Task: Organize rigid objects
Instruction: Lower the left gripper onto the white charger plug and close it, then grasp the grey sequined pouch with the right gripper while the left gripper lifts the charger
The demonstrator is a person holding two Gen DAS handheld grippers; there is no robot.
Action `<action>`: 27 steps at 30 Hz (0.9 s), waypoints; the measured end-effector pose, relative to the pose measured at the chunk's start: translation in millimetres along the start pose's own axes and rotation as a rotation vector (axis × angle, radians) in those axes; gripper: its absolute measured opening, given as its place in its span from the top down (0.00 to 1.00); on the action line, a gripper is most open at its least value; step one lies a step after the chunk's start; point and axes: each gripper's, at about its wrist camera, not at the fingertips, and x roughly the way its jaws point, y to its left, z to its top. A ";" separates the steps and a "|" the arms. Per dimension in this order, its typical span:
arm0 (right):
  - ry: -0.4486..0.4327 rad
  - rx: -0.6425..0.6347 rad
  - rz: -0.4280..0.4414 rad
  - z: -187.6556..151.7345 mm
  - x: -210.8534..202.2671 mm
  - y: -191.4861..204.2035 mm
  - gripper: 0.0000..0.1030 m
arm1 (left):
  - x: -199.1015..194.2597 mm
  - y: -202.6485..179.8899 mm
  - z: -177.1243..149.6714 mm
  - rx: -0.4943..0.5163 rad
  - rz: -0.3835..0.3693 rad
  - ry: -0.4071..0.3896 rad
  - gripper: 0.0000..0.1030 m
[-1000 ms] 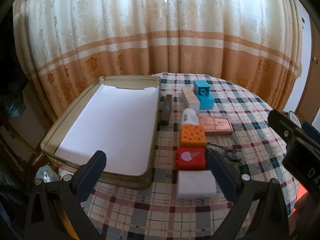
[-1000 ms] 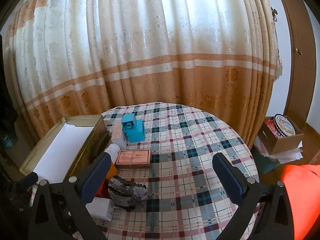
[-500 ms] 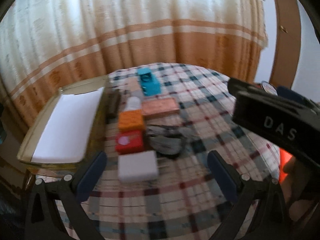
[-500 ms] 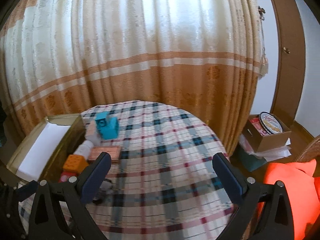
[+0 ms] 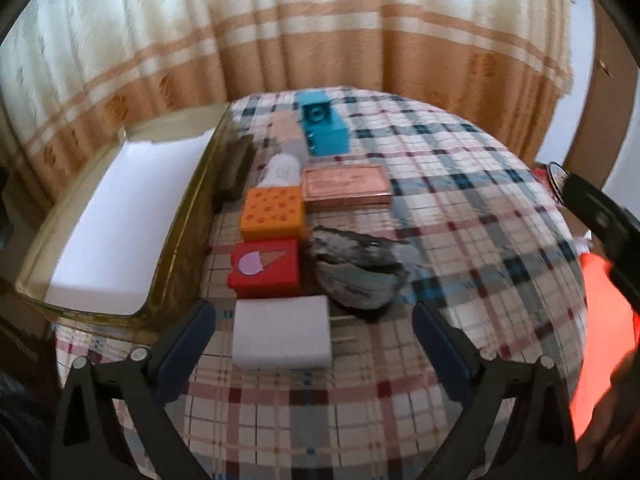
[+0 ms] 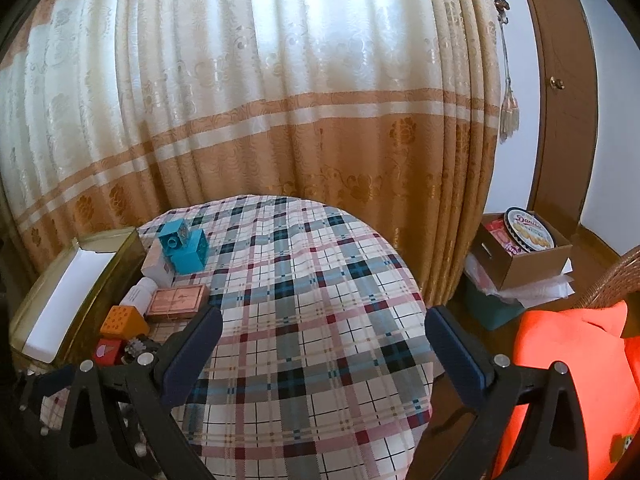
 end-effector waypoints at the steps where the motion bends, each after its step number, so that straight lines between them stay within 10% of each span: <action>1: 0.006 -0.002 0.008 0.1 1.0 0.3 0.01 | 5.2 2.8 0.3 -0.021 -0.013 0.026 0.03; 13: 0.061 0.006 0.084 -1.7 13.9 3.8 0.01 | 13.5 14.5 -9.8 -0.055 -0.099 0.085 0.33; 27: 0.220 -0.079 0.307 -9.2 37.6 47.7 0.01 | -25.3 54.8 -14.4 0.003 -0.282 -0.020 0.33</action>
